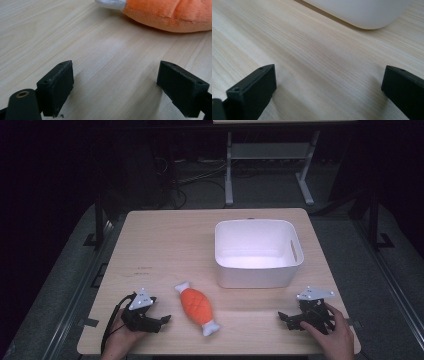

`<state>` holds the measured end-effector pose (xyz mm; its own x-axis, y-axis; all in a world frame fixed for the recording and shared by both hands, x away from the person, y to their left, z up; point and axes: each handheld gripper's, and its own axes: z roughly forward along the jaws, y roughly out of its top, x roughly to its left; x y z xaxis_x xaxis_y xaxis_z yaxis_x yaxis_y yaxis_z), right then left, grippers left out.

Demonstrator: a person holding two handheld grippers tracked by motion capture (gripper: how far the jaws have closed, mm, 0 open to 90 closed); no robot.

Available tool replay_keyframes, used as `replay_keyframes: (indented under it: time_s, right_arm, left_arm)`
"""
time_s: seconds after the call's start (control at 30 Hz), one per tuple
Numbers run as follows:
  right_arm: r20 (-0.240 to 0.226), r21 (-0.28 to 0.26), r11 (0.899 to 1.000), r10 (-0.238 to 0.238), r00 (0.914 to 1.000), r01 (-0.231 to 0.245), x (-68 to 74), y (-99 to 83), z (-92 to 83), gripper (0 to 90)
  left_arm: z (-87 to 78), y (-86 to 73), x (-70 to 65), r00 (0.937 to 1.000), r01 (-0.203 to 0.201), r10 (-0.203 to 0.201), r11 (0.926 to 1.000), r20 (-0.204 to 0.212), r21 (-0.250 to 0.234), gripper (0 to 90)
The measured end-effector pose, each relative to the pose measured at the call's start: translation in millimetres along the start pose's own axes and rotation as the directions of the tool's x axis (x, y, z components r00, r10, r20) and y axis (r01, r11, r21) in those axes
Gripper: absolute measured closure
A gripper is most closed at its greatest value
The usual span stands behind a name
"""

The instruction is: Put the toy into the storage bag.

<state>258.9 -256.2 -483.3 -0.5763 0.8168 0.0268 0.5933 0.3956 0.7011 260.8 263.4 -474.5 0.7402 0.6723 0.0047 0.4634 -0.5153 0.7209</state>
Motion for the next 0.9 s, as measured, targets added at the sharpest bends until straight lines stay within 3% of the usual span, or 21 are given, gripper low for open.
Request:
replay_keyframes:
  time_s: [0.07,0.13,0.23,0.43,0.53,0.7,0.77,0.9]
  right_arm:
    - [-0.001,0.002,1.000,0.004,1.0000,-0.004,0.2,0.0,-0.1,0.0]
    - [-0.001,0.002,1.000,0.004,1.0000,-0.004,0.2,0.0,-0.1,0.0]
    - [-0.001,0.002,1.000,0.004,1.0000,-0.004,0.2,0.0,-0.1,0.0]
    - [0.000,0.002,1.000,0.003,1.0000,-0.003,0.2,0.0,-0.1,0.0]
    - [-0.001,0.002,1.000,0.003,1.0000,-0.003,0.2,0.0,-0.1,0.0]
    - [-0.001,0.002,1.000,0.003,1.0000,-0.003,0.2,0.0,-0.1,0.0]
    - [-0.001,0.002,1.000,0.004,1.0000,-0.004,0.2,0.0,-0.1,0.0]
    - [-0.001,0.002,1.000,0.004,1.0000,-0.004,0.2,0.0,-0.1,0.0]
  left_arm:
    - [-0.1,0.2,0.3,1.0000,0.001,-0.001,1.0000,0.001,0.001,14.5]
    - [-1.4,1.6,1.3,1.0000,-0.002,0.002,0.9999,0.005,0.010,21.9]
    - [-4.6,4.5,2.5,0.9998,0.003,-0.003,1.0000,0.018,0.005,25.5]
    - [-13.1,16.8,3.8,0.9975,-0.032,0.031,0.9993,0.064,0.018,57.4]
    - [-15.4,23.5,5.2,0.9966,-0.040,0.038,0.9990,0.073,0.018,68.2]
    - [-18.2,34.8,8.7,0.9921,-0.023,0.021,0.9996,0.123,0.014,89.5]
    - [-18.7,39.4,9.5,0.9899,-0.006,0.004,0.9999,0.142,0.016,89.6]
    - [-19.3,51.3,10.3,0.9867,-0.021,0.020,0.9998,0.161,0.007,89.6]
